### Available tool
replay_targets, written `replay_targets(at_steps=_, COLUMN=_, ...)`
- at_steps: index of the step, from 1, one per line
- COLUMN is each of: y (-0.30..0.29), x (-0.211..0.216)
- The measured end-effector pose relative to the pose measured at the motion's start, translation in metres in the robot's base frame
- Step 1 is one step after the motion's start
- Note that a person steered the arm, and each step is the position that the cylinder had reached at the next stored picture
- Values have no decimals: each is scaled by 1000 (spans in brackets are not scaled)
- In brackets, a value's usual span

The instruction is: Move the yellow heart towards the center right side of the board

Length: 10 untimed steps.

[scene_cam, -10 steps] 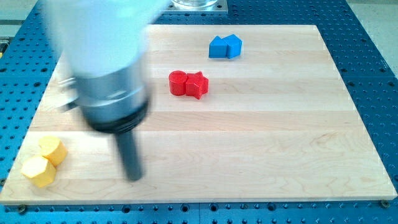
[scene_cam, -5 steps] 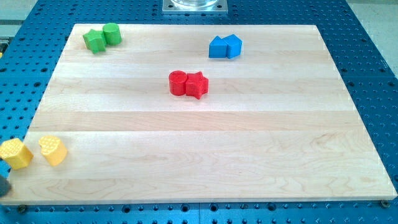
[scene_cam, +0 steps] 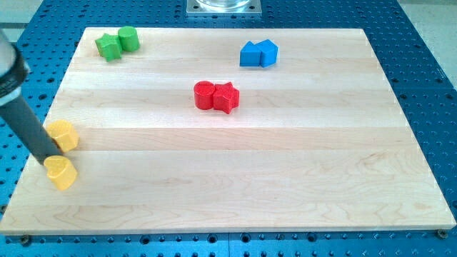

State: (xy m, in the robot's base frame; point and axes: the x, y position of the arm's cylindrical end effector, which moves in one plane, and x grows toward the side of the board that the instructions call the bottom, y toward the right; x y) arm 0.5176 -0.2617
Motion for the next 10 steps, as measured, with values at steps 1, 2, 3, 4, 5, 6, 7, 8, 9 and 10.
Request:
replay_targets(at_steps=1, y=-7, x=14)
replay_targets(at_steps=2, y=-37, x=40)
replay_targets(at_steps=3, y=39, x=45)
replay_targets(at_steps=4, y=116, x=-23)
replay_targets(at_steps=5, y=112, x=-30)
replay_targets(at_steps=6, y=142, x=-44)
replay_targets(at_steps=7, y=249, x=-65)
replay_targets(at_steps=8, y=341, x=-74)
replay_targets(at_steps=9, y=391, x=-85)
replay_targets(at_steps=10, y=430, x=-94)
